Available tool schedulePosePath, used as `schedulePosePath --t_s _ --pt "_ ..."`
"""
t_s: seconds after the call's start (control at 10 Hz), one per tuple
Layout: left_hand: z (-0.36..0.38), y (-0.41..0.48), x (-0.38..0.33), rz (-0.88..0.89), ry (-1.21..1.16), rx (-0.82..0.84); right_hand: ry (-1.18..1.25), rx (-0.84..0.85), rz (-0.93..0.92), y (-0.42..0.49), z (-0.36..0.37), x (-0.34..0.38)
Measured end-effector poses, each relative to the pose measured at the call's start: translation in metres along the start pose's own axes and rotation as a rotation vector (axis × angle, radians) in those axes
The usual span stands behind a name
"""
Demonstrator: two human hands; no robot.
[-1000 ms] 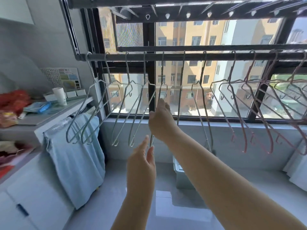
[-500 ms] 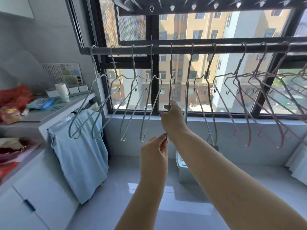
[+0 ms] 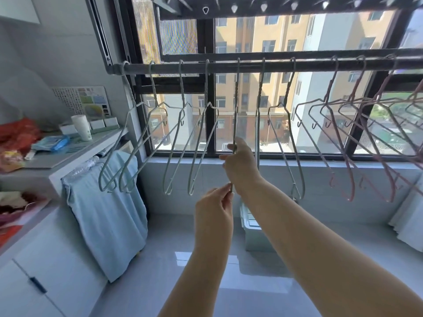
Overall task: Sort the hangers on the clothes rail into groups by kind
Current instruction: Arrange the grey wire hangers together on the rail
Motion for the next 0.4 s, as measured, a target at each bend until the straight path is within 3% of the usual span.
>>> schedulePosePath --t_s 0.2,0.4 --pt "0.002 -0.003 -0.001 -0.033 -0.021 0.003 0.013 -0.001 0.015 0.001 -0.004 -0.004" --pt "-0.008 -0.012 -0.001 -0.102 -0.073 0.054 -0.187 0.022 -0.075 -0.023 -0.017 0.01"
Point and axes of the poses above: each hand's wrist, its own y-axis towards the middle knuckle, its own z-axis out of the palm, x = y × z, the point moved 4 cm from there along y, towards the middle knuckle, and after that the axes turned 7 degrees about y, right-handed, at the moved point
